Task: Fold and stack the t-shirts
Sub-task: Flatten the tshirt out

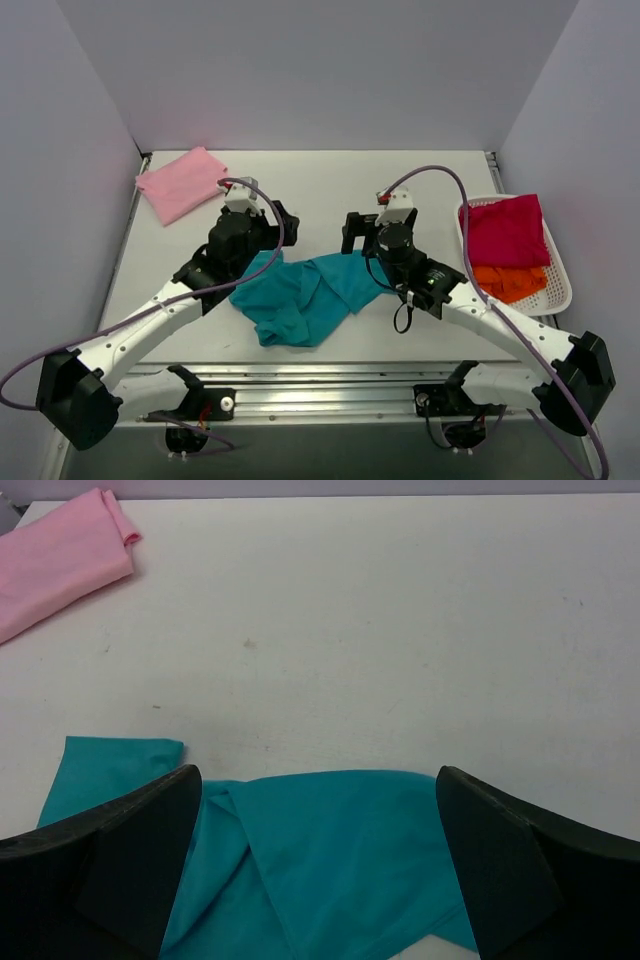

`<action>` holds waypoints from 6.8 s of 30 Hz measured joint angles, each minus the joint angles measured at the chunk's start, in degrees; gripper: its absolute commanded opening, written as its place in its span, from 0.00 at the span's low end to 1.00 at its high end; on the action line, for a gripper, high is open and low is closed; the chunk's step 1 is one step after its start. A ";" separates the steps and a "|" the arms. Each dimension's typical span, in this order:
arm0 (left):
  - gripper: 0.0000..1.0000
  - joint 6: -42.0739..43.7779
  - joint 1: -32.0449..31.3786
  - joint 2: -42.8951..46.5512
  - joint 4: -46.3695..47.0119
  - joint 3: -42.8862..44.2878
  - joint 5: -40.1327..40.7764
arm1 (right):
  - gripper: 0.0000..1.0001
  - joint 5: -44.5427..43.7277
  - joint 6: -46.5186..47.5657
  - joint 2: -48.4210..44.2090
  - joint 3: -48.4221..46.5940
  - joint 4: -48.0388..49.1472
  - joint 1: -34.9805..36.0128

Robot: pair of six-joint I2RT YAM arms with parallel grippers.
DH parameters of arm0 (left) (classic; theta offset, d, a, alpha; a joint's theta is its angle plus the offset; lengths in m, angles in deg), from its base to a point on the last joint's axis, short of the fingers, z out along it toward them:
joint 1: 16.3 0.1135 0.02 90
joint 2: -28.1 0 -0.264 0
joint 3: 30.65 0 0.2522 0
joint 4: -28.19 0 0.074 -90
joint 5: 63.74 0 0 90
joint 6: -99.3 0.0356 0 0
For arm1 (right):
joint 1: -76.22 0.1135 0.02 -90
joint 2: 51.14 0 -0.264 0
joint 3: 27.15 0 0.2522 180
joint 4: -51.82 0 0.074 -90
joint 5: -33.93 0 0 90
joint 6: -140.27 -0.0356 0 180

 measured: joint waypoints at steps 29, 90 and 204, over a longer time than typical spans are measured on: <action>0.94 -10.40 -11.43 5.88 -25.09 -13.92 3.52 | 1.00 8.96 -25.46 8.11 12.72 -0.15 -8.31; 0.95 -10.21 -11.43 8.96 -25.07 -15.67 2.51 | 0.15 -12.26 -56.26 13.20 21.77 -3.80 17.53; 0.97 -26.43 -47.74 -27.65 -57.27 18.99 32.50 | 0.00 -19.10 -54.97 -8.02 28.87 -15.67 17.53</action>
